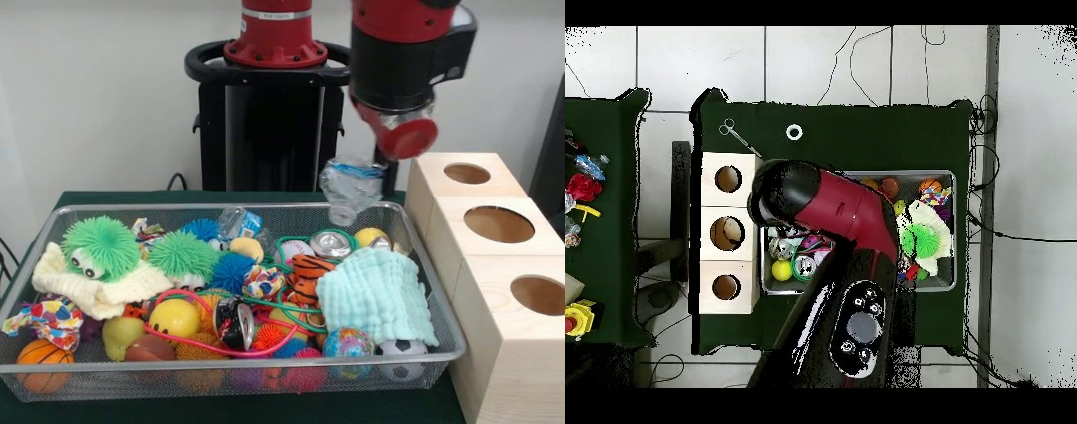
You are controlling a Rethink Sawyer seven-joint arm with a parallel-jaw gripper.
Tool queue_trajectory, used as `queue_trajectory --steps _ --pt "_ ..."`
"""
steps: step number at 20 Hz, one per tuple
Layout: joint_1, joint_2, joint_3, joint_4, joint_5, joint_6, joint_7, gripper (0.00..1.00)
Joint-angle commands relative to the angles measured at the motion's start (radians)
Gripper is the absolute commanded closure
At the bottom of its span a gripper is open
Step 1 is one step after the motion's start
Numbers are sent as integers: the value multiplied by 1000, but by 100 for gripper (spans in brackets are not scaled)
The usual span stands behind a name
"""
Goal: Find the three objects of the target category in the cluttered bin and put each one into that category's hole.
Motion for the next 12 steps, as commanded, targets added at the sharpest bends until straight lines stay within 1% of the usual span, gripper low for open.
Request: queue_trajectory --steps 1,2,5,8,10,12 --pt "68 70 36 -111 129 94 501 100" --pt "82 89 27 -149 134 106 535 100" --pt "118 114 3 -198 141 123 591 100" --pt "135 141 -9 -254 139 153 633 100" --pt "145 146 -8 -246 137 137 634 100" --pt "160 144 -4 -203 129 98 615 100"
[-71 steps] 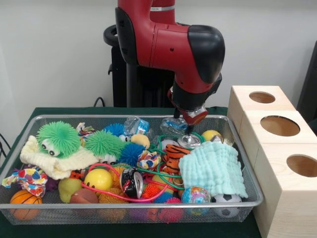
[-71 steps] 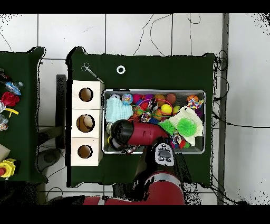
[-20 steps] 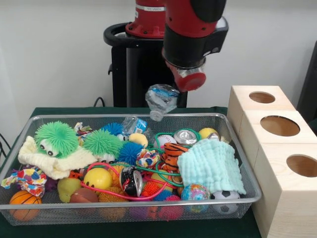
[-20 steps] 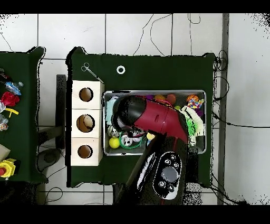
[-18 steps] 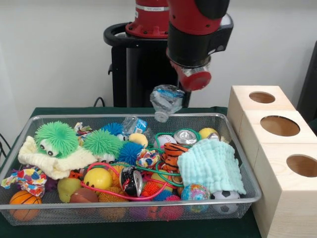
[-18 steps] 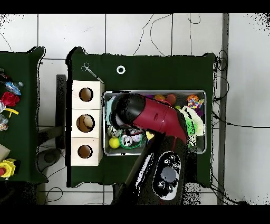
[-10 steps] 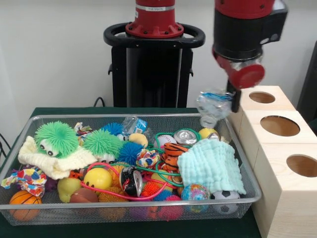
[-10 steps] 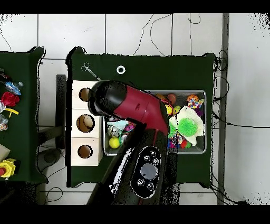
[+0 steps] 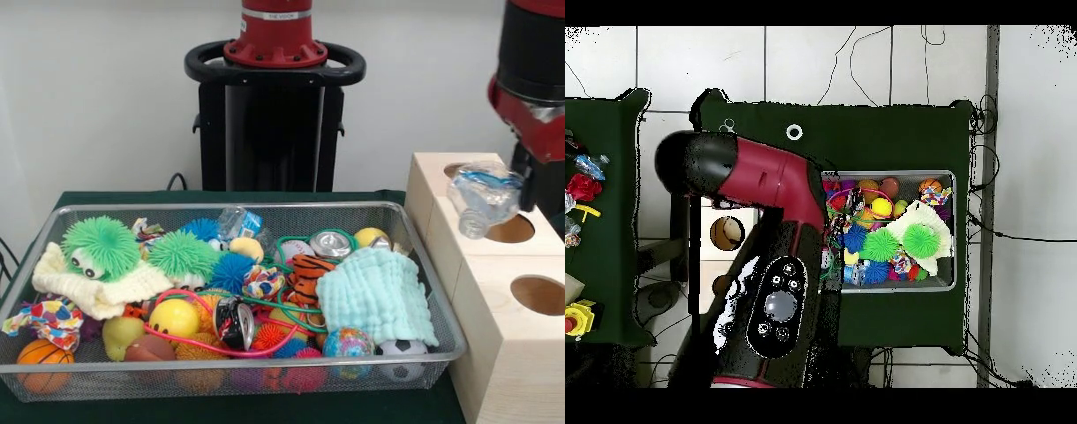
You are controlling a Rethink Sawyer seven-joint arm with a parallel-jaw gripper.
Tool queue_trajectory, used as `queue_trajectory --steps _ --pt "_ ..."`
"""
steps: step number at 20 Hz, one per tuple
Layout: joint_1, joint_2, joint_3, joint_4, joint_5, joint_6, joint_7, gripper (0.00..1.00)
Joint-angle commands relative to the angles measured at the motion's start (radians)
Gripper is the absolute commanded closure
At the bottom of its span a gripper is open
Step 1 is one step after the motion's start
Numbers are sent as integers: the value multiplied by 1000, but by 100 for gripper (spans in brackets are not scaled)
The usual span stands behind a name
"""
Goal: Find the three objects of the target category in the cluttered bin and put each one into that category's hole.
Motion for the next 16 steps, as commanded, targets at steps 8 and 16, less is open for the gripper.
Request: queue_trajectory --steps 8,16 --pt "79 3 31 217 34 -155 250 100" --pt "157 -25 13 269 43 -194 305 100"
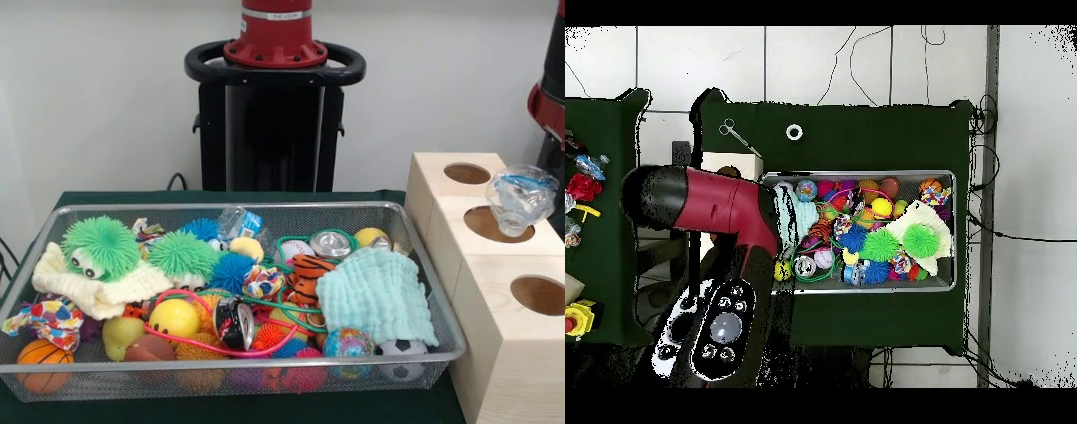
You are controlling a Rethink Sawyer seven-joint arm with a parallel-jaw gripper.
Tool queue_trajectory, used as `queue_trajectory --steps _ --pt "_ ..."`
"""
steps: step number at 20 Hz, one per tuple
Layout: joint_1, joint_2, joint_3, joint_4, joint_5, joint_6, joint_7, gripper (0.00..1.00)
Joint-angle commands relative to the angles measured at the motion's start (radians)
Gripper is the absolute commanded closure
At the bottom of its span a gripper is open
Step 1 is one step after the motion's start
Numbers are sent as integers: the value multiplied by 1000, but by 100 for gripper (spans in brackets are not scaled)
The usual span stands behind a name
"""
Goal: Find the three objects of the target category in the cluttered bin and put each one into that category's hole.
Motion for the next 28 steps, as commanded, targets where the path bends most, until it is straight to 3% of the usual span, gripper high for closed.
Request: queue_trajectory --steps 1,9,16,28 --pt "45 -7 19 158 39 -54 263 100" --pt "96 -6 -2 177 56 -67 294 100" --pt "99 -2 5 256 56 -182 225 100" --pt "80 -40 12 358 9 -264 113 100"
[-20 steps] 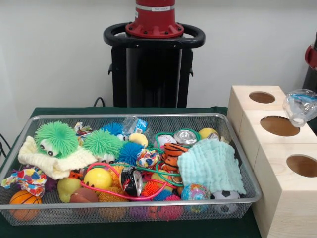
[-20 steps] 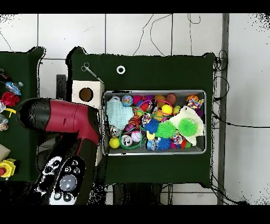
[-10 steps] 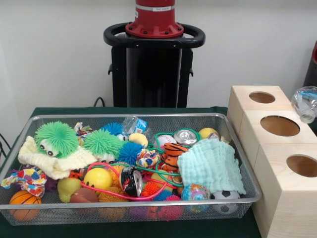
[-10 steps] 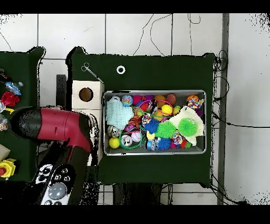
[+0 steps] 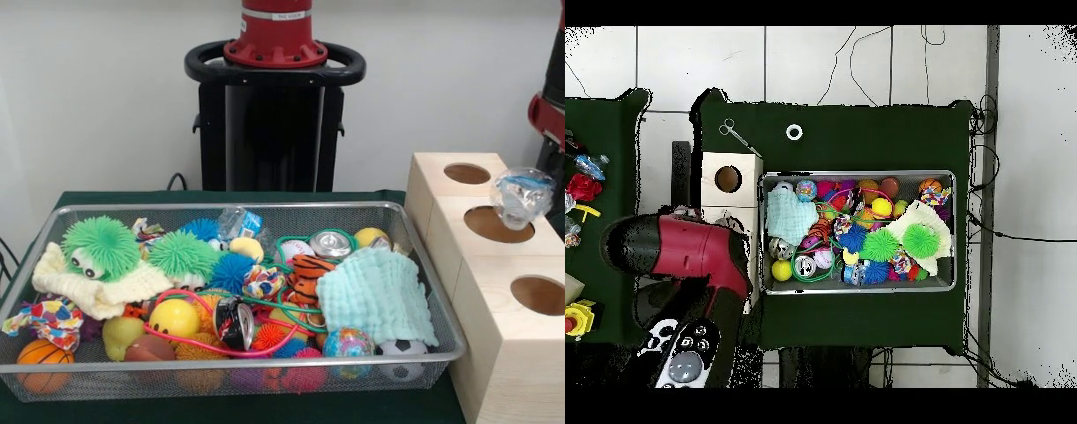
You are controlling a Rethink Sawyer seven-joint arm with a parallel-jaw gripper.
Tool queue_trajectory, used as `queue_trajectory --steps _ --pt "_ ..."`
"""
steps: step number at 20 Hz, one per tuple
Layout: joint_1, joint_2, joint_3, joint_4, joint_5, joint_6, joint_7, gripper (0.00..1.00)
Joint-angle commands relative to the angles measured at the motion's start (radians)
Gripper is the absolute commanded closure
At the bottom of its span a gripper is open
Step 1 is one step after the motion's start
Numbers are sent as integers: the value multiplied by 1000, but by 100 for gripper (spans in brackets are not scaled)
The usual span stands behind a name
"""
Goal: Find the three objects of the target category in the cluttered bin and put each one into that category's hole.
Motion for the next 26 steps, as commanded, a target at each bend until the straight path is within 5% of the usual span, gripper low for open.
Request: queue_trajectory --steps 1,16,26 --pt "-39 -15 29 184 -15 -69 107 100" --pt "-56 42 79 244 -20 -258 86 100" --pt "-57 47 86 237 -8 -283 103 100"
